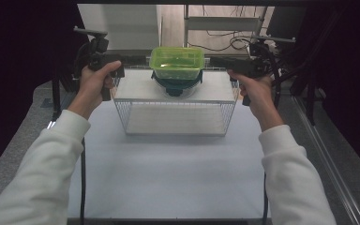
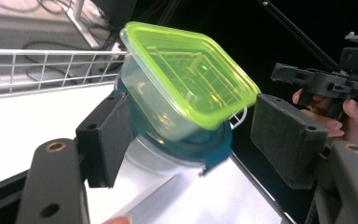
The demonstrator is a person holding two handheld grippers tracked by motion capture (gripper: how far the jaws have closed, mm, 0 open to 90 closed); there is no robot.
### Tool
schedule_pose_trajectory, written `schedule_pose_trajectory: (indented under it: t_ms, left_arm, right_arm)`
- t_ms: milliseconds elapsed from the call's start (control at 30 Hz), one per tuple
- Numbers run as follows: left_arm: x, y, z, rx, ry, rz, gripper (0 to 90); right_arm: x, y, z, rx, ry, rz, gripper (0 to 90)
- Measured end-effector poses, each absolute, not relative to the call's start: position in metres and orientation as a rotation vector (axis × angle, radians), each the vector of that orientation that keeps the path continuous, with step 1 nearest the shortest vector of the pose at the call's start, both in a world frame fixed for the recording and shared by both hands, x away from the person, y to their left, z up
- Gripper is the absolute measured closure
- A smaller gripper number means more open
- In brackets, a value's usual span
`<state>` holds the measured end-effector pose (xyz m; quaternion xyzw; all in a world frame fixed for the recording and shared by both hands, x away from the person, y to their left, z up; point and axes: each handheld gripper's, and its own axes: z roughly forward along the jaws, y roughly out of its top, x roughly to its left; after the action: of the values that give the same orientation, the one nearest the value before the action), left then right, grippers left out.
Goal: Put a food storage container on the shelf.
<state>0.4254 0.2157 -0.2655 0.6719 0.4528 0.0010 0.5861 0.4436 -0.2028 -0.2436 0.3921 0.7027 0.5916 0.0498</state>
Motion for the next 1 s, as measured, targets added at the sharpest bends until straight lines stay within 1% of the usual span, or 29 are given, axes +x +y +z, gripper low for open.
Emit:
schedule_pose_trajectory:
  t_ms: [233,333,367,433,600,833,933,1000]
  left_arm:
    - [0.376,0.218,-0.272,1.614,0.971,0.087,28.1]
    - [0.354,0.217,-0.287,1.624,0.953,0.055,27.4]
    - [0.346,0.215,-0.293,1.637,0.954,0.066,27.4]
    - [0.329,0.213,-0.308,1.669,0.942,0.099,27.5]
    - [0.300,0.206,-0.347,1.716,0.934,0.123,27.6]
    - [0.277,0.191,-0.416,1.827,0.981,0.076,27.5]
    - [0.269,0.188,-0.439,1.844,1.002,0.044,27.5]
    - [0.265,0.184,-0.454,1.894,1.013,0.029,27.4]
  right_arm:
    - [0.405,-0.213,-0.256,1.088,2.199,1.766,28.5]
    - [0.383,-0.221,-0.272,1.044,2.219,1.739,28.5]
    - [0.377,-0.223,-0.277,1.030,2.224,1.730,28.5]
    - [0.363,-0.229,-0.290,1.014,2.234,1.705,28.5]
    - [0.336,-0.239,-0.323,1.029,2.249,1.709,28.5]
    - [0.306,-0.235,-0.365,1.004,2.293,1.654,28.5]
    - [0.296,-0.231,-0.386,1.007,2.340,1.611,28.5]
    - [0.292,-0.230,-0.396,1.005,2.350,1.582,28.5]
